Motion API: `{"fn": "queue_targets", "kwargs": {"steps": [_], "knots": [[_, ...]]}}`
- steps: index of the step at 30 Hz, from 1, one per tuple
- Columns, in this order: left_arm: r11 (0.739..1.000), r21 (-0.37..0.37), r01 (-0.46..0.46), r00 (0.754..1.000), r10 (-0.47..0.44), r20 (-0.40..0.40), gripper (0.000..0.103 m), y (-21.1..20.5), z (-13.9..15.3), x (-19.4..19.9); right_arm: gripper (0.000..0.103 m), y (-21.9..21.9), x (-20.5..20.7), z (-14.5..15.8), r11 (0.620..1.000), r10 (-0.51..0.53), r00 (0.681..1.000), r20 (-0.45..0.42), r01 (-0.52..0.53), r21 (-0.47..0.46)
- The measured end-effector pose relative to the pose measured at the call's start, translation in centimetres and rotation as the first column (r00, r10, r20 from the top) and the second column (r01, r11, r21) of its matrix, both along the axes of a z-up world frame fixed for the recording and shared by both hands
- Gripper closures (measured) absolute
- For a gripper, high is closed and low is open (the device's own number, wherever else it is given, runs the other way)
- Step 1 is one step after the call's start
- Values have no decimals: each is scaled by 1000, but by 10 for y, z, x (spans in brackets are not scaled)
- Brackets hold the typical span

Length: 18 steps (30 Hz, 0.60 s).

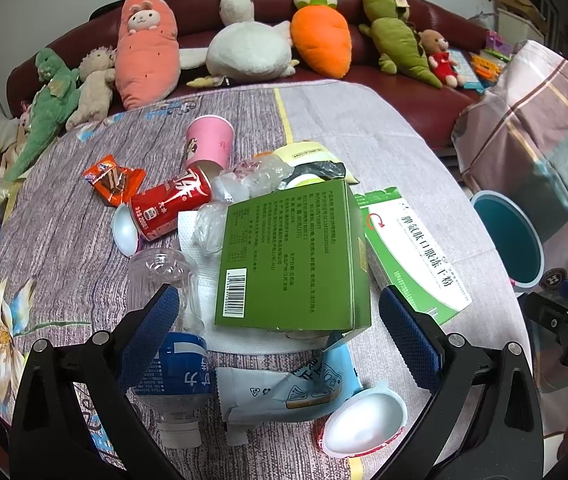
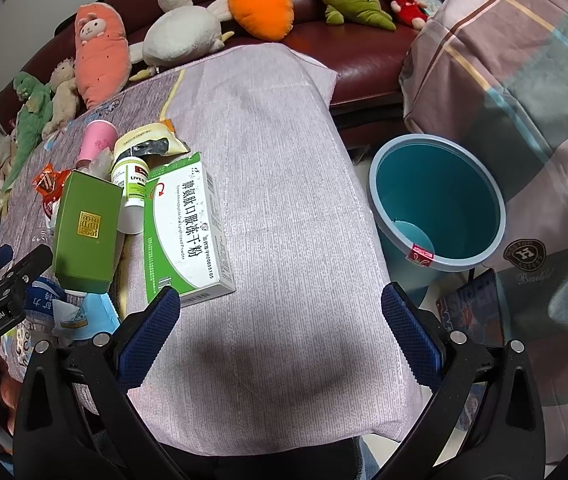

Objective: Collect trash

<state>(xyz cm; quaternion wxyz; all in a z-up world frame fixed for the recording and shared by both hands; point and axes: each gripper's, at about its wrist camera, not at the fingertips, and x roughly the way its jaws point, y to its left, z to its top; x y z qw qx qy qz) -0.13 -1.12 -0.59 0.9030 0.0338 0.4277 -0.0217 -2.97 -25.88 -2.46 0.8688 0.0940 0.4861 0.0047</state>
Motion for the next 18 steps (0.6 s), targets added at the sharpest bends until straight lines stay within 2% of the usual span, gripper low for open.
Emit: {"fn": "queue_targets", "kwargs": {"steps": [18], "knots": [[999, -26, 19, 1000, -19, 13, 3, 1, 2, 0, 6, 8, 1, 9, 1000, 3, 1000, -4, -3, -29]]}}
